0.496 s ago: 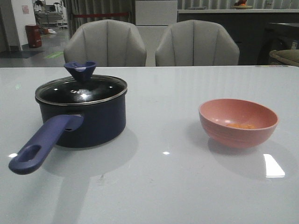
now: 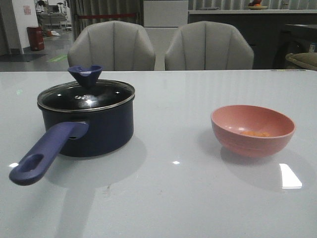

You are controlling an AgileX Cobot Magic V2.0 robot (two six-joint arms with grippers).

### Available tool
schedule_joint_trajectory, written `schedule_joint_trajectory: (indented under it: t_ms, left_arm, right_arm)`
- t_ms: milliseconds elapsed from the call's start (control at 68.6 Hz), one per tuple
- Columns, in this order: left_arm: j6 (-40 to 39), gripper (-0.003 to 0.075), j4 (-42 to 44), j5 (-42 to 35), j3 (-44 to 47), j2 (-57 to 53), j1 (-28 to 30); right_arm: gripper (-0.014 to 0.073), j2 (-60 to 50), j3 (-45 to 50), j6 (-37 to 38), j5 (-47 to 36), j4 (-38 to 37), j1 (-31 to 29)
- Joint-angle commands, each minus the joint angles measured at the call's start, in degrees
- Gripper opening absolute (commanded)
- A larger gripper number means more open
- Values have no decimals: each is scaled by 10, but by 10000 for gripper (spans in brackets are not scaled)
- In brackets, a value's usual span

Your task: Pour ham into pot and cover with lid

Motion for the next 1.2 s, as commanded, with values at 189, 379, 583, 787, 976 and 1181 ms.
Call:
schedule_joint_trajectory:
  t_ms: [189,379,583,787,976,1181]
  left_arm:
    - [-2,120,0,-45,12,-11,2]
    - [-2,120,0,-71,12,-11,2]
    - [-2,120,-11,-146,-32,-10,2]
    - [-2,120,-32,56,-174,43,1]
    - [-2,120,-37,187,-261,131,1]
    - [-2,120,-37,178,-263,175,1]
  right_arm:
    - [150,-11,-3,-5,-49,0,-3]
    - [150,-11,-3,-5,-49,0,-3]
    - [150,-11,-3,-5,-49,0,-3]
    - [150,-11,-3,-5,-49,0,-3]
    - [150,-11,-3,-5,-49,0,-3]
    - [150,-11,-3,-5,-49,0,-3]
